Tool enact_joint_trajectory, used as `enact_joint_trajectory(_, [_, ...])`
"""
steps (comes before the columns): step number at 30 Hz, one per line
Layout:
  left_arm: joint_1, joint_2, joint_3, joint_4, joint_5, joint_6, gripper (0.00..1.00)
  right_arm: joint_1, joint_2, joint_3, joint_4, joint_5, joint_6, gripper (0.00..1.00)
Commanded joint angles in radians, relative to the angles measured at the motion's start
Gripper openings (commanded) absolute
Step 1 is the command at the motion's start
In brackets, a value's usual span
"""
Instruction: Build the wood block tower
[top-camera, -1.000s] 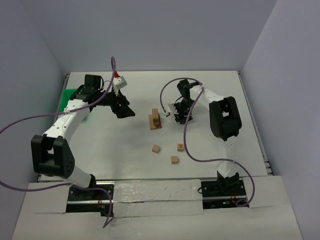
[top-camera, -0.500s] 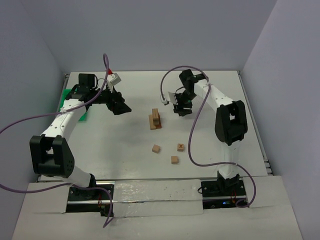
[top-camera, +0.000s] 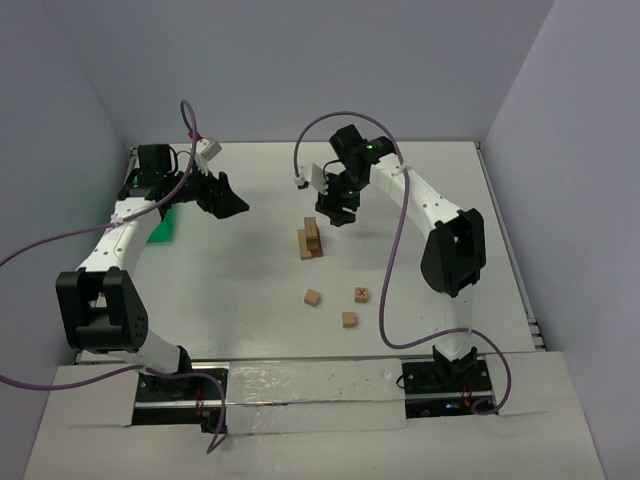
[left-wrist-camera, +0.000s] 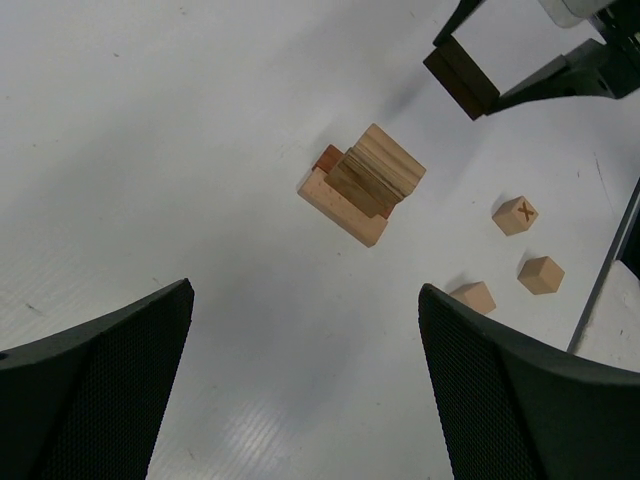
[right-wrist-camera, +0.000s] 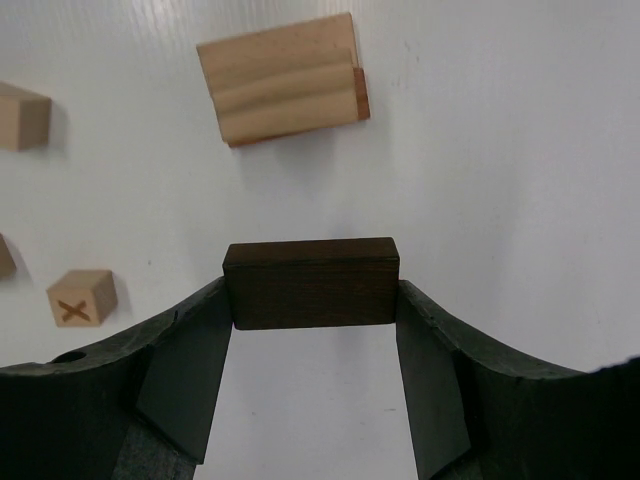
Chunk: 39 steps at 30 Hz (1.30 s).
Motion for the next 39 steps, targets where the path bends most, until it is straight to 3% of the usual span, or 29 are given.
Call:
enact_joint_trajectory(1, [0.01, 0.002, 0.002, 0.061, 0.007, -0.032, 0.99, 0.053, -0.008, 0.058, 0.007, 0.038, 0.111, 0.21])
enact_joint_trajectory(17, [0.084, 0.02, -0.019, 0.159, 0.094, -0.154, 0.99, 0.116, 0.104, 0.164, -0.026, 0.076, 0.115, 0.25])
enact_joint_trajectory(39, [0.091, 0.046, -0.011, 0.165, 0.124, -0.167, 0.99, 0.144, 0.161, 0.206, -0.024, 0.066, 0.095, 0.33])
